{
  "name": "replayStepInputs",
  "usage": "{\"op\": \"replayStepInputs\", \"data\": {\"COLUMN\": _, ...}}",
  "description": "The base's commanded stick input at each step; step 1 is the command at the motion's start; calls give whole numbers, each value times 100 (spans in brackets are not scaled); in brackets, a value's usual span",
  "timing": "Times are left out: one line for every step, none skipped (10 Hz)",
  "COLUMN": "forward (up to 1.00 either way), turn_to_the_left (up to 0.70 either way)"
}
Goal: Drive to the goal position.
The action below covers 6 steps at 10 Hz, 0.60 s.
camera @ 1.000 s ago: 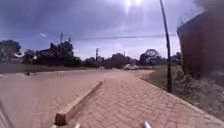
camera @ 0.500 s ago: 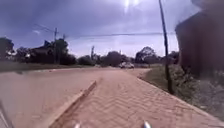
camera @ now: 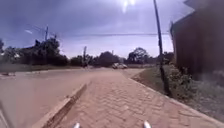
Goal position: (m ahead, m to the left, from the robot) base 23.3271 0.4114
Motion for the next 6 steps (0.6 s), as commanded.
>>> {"op": "replayStepInputs", "data": {"forward": 70, "turn_to_the_left": 0}}
{"op": "replayStepInputs", "data": {"forward": 70, "turn_to_the_left": 0}}
{"op": "replayStepInputs", "data": {"forward": 70, "turn_to_the_left": 0}}
{"op": "replayStepInputs", "data": {"forward": 70, "turn_to_the_left": 0}}
{"op": "replayStepInputs", "data": {"forward": 70, "turn_to_the_left": 0}}
{"op": "replayStepInputs", "data": {"forward": 70, "turn_to_the_left": 0}}
